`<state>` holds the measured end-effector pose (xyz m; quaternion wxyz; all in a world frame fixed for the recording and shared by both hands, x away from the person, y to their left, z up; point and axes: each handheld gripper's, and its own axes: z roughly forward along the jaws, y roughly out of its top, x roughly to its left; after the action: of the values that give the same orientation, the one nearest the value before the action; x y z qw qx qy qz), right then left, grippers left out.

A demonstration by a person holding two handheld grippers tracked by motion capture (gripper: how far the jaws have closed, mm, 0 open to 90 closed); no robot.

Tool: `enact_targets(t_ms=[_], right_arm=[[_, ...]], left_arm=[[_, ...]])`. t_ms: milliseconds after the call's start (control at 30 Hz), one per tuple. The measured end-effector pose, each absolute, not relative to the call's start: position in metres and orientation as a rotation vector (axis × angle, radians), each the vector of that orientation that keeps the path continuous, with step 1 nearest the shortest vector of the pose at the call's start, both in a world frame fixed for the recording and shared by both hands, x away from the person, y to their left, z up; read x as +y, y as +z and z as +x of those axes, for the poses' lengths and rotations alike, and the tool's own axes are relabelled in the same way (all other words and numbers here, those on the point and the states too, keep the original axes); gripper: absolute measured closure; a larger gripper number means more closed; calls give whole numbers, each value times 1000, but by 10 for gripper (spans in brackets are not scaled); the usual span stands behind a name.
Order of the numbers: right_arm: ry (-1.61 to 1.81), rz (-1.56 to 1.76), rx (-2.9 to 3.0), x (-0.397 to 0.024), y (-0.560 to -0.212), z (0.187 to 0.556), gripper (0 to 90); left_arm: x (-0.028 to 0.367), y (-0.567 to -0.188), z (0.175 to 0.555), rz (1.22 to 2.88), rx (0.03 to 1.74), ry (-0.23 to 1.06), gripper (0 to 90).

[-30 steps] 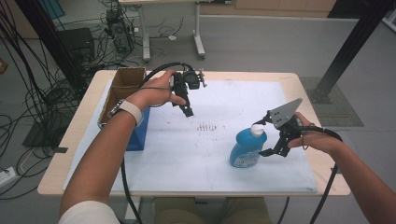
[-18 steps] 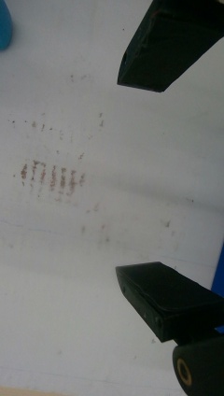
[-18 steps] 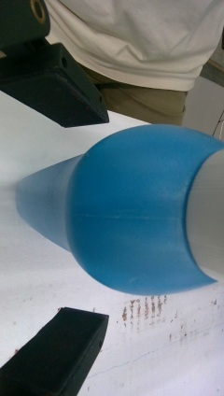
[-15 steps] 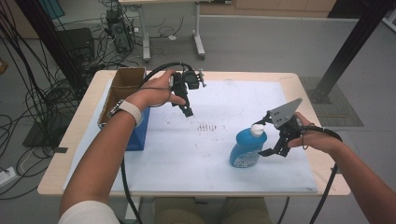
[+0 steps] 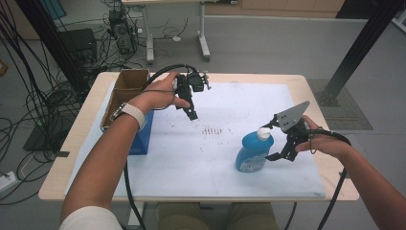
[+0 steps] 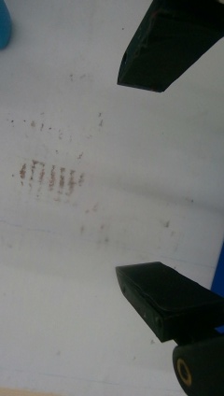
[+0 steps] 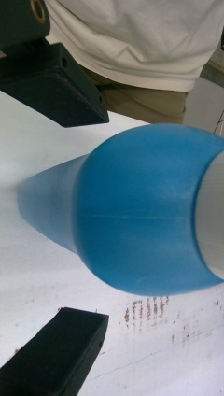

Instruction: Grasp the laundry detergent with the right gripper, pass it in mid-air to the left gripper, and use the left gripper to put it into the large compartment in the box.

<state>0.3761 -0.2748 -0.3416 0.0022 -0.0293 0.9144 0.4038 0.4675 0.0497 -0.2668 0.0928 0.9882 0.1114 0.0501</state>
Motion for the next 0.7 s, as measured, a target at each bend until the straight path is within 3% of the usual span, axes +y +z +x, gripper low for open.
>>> enact_targets(t_ms=[700], right_arm=[[1275,-83,2863,-275,-342,377,47]], left_arm=[[50,-267,468,2934,339,147,88]])
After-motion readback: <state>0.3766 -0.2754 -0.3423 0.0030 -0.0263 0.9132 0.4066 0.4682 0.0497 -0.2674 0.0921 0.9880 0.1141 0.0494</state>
